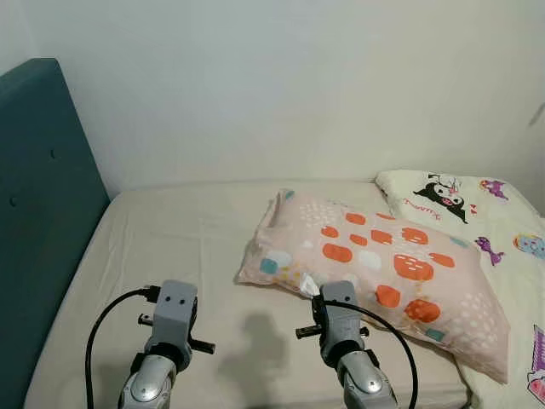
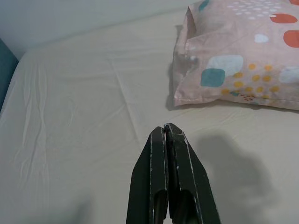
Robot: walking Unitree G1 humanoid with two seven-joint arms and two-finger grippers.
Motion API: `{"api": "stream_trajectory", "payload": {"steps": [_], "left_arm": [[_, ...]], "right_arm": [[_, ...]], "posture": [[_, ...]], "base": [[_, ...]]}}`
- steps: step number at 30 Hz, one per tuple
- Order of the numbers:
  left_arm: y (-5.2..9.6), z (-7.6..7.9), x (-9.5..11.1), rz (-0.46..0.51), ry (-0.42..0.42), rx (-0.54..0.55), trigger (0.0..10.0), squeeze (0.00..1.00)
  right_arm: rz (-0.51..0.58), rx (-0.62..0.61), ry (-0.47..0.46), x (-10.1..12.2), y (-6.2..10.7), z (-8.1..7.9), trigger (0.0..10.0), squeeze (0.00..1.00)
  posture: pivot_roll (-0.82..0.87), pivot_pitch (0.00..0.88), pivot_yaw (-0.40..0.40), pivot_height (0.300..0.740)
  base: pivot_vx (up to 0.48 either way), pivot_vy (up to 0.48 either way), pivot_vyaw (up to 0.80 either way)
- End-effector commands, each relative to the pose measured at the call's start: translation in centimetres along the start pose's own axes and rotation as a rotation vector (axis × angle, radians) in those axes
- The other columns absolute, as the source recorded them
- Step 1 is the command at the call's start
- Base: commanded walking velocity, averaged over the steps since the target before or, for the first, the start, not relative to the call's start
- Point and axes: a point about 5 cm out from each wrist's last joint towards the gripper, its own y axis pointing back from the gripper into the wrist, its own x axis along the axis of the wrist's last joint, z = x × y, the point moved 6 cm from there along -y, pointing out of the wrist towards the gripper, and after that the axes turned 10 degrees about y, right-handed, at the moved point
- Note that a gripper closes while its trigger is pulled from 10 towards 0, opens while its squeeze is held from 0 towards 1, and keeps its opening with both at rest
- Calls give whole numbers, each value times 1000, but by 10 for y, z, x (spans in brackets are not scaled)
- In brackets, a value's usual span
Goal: Clean up the room
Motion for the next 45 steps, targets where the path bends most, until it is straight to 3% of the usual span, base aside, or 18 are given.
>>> {"api": "stream_trajectory", "payload": {"steps": [1,45], "left_arm": [[2,1,-6,-21,15,3,10000,0],[3,-4,-4,-9,6,23,10000,0]], "right_arm": [[-23,6,-17,-8,3,-2,10000,0],[-22,37,-9,-7,2,-4,10000,0]], "posture": [[26,124,-72,740],[23,133,-94,740]], "base": [[0,0,-544],[0,0,-791]]}}
